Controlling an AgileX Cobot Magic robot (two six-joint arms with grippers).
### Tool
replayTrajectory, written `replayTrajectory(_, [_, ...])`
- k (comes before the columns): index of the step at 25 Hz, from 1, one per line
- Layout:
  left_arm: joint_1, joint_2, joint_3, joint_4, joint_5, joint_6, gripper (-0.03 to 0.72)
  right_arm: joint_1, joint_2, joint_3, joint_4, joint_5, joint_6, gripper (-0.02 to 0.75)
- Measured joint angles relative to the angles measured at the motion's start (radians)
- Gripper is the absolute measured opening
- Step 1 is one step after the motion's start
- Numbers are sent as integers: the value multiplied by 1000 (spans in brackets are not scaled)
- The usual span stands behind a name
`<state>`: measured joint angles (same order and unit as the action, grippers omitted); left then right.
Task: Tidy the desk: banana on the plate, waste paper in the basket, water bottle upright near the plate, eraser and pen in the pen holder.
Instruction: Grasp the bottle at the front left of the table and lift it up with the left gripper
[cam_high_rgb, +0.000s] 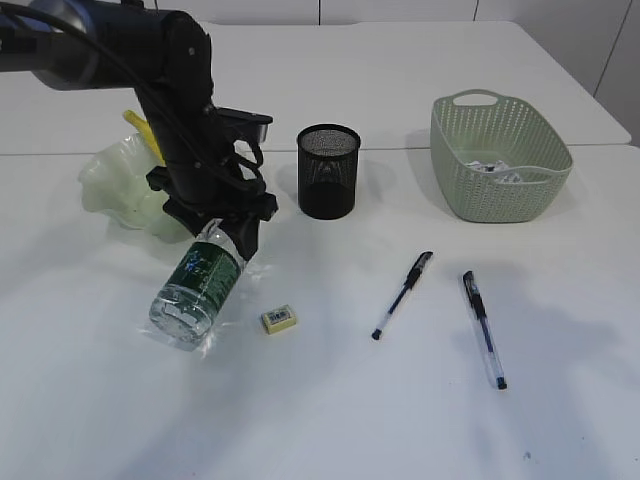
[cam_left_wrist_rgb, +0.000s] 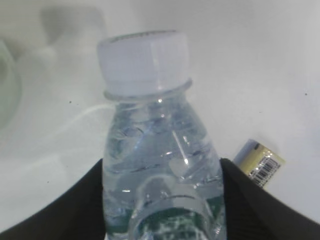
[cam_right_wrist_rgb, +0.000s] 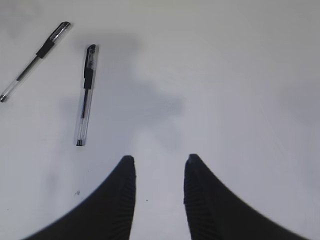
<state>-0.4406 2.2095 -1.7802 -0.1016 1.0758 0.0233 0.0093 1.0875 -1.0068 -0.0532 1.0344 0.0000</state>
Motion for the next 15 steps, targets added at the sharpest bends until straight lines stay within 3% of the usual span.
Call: replayTrajectory(15, [0, -83, 3, -2, -24, -8, 417, 0, 0, 0, 0, 1, 0, 251])
